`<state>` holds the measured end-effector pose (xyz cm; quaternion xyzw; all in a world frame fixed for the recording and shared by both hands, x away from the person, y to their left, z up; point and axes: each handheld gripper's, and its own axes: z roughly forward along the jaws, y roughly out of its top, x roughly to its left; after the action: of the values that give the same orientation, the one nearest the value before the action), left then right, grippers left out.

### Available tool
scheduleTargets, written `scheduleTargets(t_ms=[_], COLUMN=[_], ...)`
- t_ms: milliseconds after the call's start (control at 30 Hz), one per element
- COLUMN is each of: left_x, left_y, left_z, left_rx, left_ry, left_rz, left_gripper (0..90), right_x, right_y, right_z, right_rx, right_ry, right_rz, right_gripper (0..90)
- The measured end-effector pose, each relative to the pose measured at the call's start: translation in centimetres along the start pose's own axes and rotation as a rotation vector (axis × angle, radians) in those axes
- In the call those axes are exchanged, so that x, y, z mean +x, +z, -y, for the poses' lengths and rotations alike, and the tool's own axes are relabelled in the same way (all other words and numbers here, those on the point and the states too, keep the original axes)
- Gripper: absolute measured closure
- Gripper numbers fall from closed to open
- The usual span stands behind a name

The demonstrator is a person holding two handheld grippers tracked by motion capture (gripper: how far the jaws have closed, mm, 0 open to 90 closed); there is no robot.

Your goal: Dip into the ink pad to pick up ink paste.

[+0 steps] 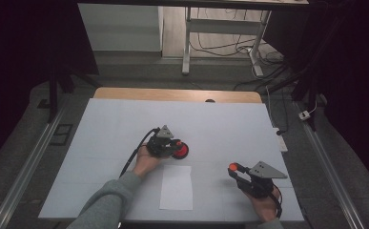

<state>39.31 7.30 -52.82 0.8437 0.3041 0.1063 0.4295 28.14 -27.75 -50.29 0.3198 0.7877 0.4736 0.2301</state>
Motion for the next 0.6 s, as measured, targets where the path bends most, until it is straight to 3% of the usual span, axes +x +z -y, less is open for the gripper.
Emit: scheduleTargets(t_ms=[600], left_x=[-0.07], left_y=[0.03], left_z=[0.08], left_rx=[-0.005], left_ry=[-0.002], left_rz=[-0.004], left_gripper=[72.7], right_x=[0.05], right_y=[0.02], right_z=[0.01], right_rx=[-0.001], right_ry=[0.001], right_rz=[-0.005], right_gripper=[64.6])
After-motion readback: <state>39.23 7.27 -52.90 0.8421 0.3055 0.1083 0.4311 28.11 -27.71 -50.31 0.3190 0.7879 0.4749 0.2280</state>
